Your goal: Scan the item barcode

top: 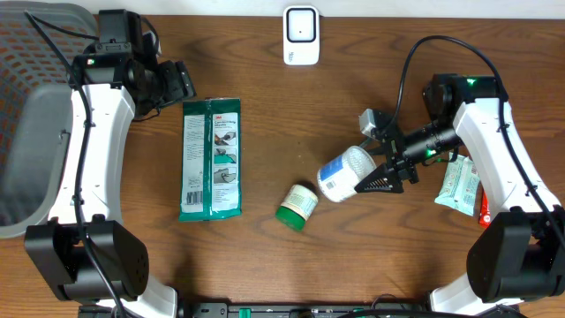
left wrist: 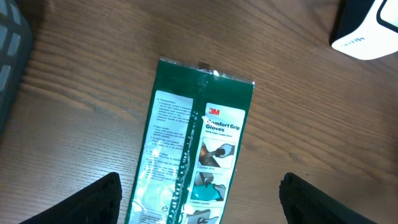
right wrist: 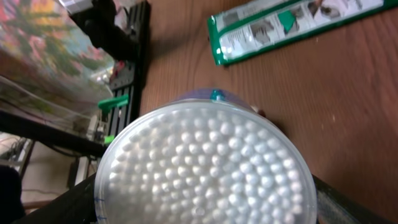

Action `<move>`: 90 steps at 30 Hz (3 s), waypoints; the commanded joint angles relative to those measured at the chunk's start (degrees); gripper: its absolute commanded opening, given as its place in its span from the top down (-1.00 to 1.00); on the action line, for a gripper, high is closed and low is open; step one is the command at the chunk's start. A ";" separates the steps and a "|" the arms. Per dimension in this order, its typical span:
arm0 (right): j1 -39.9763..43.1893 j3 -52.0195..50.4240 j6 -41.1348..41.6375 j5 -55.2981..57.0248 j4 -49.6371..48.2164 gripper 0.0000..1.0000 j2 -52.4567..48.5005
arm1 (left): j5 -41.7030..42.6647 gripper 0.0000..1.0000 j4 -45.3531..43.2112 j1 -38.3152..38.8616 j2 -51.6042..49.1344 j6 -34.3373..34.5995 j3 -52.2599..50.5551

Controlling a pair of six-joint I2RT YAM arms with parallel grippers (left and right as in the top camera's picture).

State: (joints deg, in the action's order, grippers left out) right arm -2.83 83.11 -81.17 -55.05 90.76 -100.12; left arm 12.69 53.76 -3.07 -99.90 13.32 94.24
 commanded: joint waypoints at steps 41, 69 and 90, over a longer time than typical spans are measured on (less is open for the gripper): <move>0.48 -2.51 32.20 11.98 -18.93 0.81 0.46 | -0.57 -0.61 0.17 -0.17 -0.31 -0.11 -0.07; -3.87 -14.29 57.40 40.65 -41.22 -0.99 0.46 | -0.57 -0.61 0.17 -0.17 -0.31 -0.13 -0.07; -3.91 -8.44 67.67 37.81 -37.70 -0.98 0.46 | -0.57 -0.61 0.17 -0.17 -0.31 -0.11 -0.07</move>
State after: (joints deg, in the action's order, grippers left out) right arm -6.35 74.22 -14.94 -15.11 52.75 -100.12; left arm 12.69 53.76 -3.07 -99.90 13.32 94.24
